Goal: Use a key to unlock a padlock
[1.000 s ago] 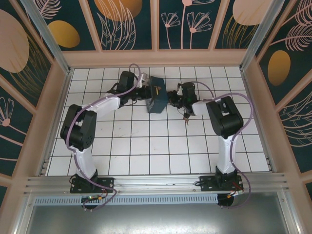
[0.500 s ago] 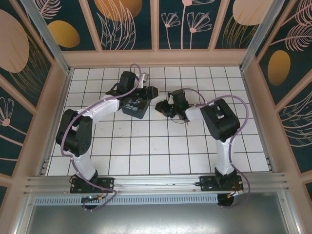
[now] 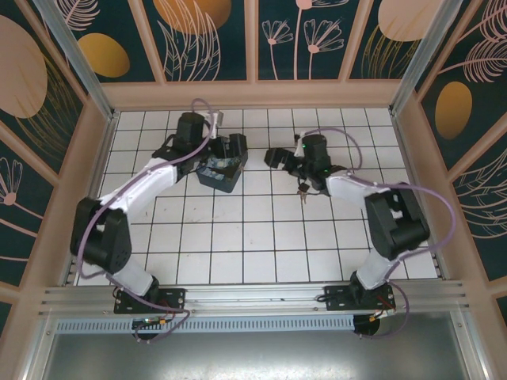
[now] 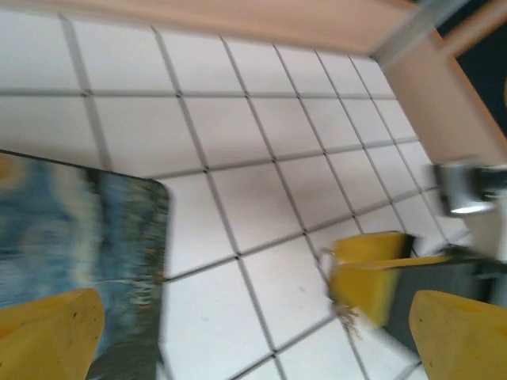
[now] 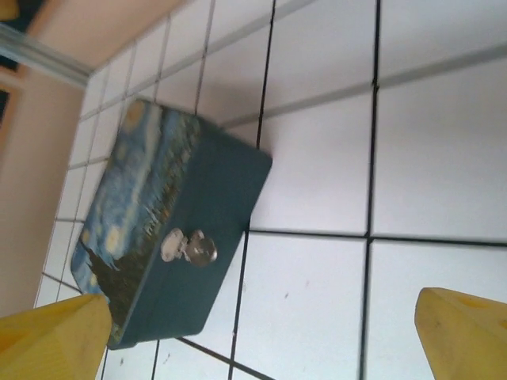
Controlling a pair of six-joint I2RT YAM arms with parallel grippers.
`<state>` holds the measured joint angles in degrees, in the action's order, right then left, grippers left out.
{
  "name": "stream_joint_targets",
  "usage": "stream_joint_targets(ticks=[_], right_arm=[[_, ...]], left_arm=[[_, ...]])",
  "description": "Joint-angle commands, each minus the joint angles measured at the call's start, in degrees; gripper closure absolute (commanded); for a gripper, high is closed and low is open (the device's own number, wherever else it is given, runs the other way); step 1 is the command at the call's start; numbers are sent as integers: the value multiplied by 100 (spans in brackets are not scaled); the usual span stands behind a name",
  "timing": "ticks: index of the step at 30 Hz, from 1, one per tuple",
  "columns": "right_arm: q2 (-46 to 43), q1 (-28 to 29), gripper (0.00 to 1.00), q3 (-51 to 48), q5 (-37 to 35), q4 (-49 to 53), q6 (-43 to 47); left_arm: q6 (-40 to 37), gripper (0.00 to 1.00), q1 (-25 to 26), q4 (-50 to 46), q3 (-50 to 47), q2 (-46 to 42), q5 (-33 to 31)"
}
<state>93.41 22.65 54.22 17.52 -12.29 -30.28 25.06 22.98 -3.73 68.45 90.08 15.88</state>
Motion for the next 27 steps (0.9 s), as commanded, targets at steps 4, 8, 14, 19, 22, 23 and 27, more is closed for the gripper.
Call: stream_joint_targets(ticks=[4,8,14,19,22,23,27], right_arm=[[-1425,-957,1,-843,-1322,538,1347],[-2486,-1593,1,-2137,-1924,-381,1710],[-3405,-1866,1,-3610,-2725,-1566,2379],[-3295,-2038,1,-4513,-2641,-3189,2539],[-2981,-2211,1,-4647,-2589,-3758,2555],[-2870,-2247,1,-4673,-2572,-4028,2620],[-2204,-2288,1,-4867,-2414,-5615,2765]], left_arm=[[-803,1,-614,1362,-1644,-997,-2538],[-969,1,-1334,2767,-3080,-1610,-3071],[-1630,1,-1989,4367,-4471,-1667,-3362],[-1319,1,-2398,5649,-5077,-1314,-2894],[-1482,1,-2469,6176,-5174,-1142,-2559],[-1549,1,-2467,6216,-5131,-1067,-2439],[-1743,1,-2503,7075,-5386,-740,-2200]])
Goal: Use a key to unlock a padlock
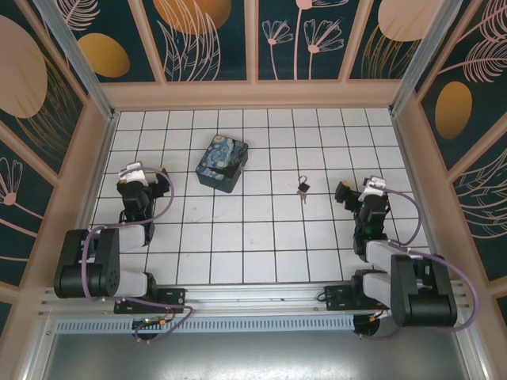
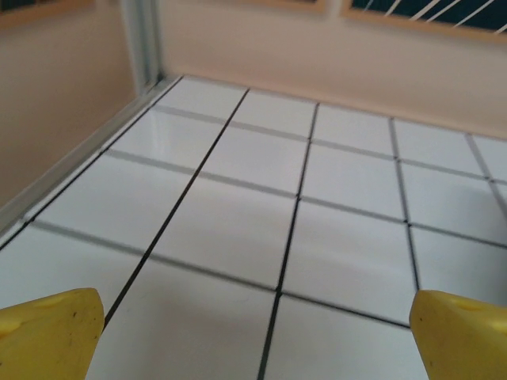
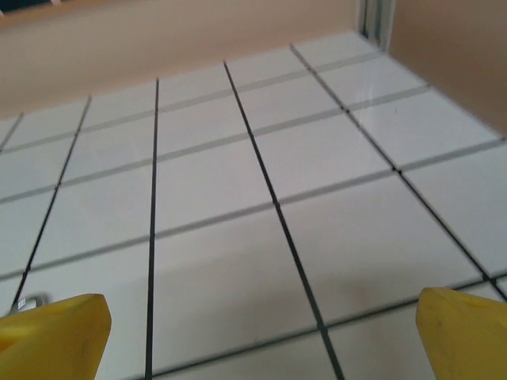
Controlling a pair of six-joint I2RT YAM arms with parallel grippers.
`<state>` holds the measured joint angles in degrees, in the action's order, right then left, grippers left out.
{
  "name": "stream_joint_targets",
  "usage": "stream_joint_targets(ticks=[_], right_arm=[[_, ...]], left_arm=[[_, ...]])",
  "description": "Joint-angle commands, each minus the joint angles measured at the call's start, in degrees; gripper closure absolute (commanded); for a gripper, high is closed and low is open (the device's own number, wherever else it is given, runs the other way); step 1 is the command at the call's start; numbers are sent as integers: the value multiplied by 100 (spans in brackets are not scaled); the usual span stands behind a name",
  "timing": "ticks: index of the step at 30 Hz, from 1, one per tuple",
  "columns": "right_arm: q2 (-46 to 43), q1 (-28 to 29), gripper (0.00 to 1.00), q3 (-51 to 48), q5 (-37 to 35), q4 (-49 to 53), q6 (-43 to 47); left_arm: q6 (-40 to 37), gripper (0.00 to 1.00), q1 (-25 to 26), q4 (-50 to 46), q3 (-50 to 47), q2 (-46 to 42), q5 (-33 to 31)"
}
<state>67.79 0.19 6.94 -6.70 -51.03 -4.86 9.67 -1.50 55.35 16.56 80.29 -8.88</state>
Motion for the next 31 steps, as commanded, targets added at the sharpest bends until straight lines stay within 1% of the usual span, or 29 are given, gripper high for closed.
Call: stream_joint_targets(ticks=[1,2,3,4,5,6,7,9,11,15,17,31], right_arm=[[563,-45,1,-152,70,-2105,246],[824,-38,1,-143,194,-2465,325],[1107,-36,1,-92,273,-2715,442],[1342,-48,1,-43,243,-2835,431],[1681,-118,1,-53,334,-3171,367],[2031,-141,1,-102,371,-3614,361],[2267,-134,1,-132,321,-3974,371],[2101,-150,1,-74,310,-3541,311],[2209,-146,1,18,375,-3580,336],[2163,-166,1,509,383,-2548,310],[2161,-186,1,494,417,-2563,301],[2168,-168,1,480,364,-2612,302]], left_arm=[[-261,1,-57,1533,-282,428,445],[-404,1,-65,1738,-332,607,720],[-385,1,-61,2141,-411,764,796],[-399,1,-61,1998,-397,693,787],[-426,1,-61,1806,-369,629,783],[-422,1,-66,1948,-403,679,778],[-431,1,-65,1826,-362,655,762],[-446,1,-52,1788,-331,677,741],[-447,1,-50,1798,-323,683,726],[-472,1,-17,1778,-326,665,686],[-534,1,69,1706,-289,668,557],[-528,1,71,1705,-280,672,570]])
